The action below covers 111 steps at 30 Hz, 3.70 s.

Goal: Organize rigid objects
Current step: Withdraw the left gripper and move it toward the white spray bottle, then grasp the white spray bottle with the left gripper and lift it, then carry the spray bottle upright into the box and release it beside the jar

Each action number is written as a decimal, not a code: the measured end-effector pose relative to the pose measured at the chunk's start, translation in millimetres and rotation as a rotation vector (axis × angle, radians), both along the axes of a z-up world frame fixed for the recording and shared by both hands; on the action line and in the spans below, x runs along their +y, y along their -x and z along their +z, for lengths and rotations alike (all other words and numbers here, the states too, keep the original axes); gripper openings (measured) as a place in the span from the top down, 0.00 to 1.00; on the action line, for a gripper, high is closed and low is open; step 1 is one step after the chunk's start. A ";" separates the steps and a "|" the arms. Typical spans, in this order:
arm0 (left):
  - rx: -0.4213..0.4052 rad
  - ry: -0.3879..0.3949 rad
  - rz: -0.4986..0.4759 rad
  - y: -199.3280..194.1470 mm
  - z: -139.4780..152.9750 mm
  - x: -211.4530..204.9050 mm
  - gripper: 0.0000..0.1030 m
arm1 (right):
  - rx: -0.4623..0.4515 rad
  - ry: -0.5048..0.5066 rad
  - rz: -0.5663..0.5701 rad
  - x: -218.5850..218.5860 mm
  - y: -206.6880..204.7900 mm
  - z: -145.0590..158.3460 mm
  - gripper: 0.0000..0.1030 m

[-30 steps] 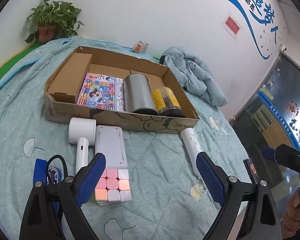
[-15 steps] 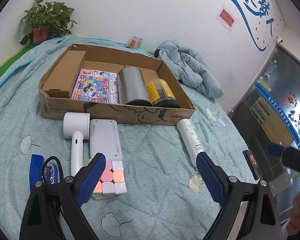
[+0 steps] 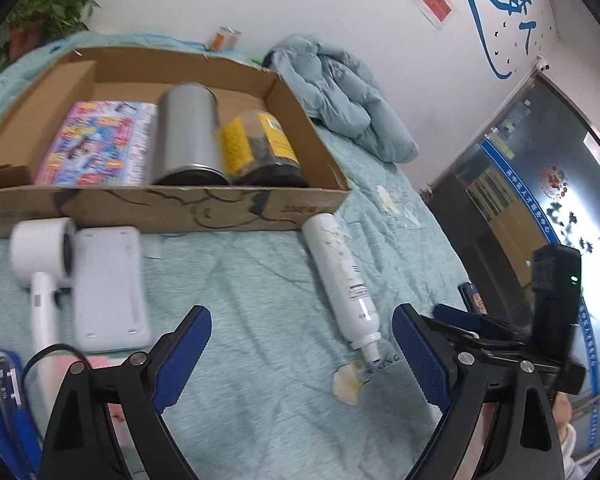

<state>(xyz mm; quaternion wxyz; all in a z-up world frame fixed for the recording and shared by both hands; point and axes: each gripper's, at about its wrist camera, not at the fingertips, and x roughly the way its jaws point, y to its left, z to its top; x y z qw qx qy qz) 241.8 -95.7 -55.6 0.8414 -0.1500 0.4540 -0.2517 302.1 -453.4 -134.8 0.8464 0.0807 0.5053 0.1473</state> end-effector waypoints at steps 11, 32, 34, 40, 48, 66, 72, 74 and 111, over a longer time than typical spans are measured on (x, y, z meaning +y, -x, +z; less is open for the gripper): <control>0.098 0.016 -0.028 -40.7 -26.9 -45.6 0.11 | 0.070 0.038 0.114 25.1 -44.5 -57.1 0.56; 0.369 0.127 -0.191 -18.9 -94.4 -89.7 0.24 | -0.025 -0.023 0.246 0.3 67.9 -34.9 0.40; 0.355 0.109 -0.202 -17.3 -93.4 -91.6 0.25 | 0.038 -0.057 0.246 4.0 64.5 -45.4 0.40; 0.347 0.079 -0.239 -12.6 -96.3 -98.3 0.45 | 0.123 -0.015 0.268 24.6 67.7 -55.6 0.49; 0.297 0.107 -0.249 -7.8 -84.8 -100.8 0.57 | 0.044 0.029 0.227 32.0 73.4 -46.3 0.51; -0.138 0.113 -0.178 -62.9 90.2 -64.9 0.59 | -0.327 0.045 0.266 48.9 -11.8 76.5 0.55; -0.138 0.107 -0.159 -115.3 120.9 -57.9 0.60 | -0.313 0.053 0.289 59.0 -73.2 93.6 0.58; -0.122 0.093 -0.145 -136.9 122.6 -58.6 0.60 | -0.291 0.046 0.309 60.5 -90.8 92.5 0.58; 0.072 -0.074 -0.108 -261.8 17.2 -108.5 0.30 | -0.014 0.139 0.246 63.7 -183.1 1.4 0.58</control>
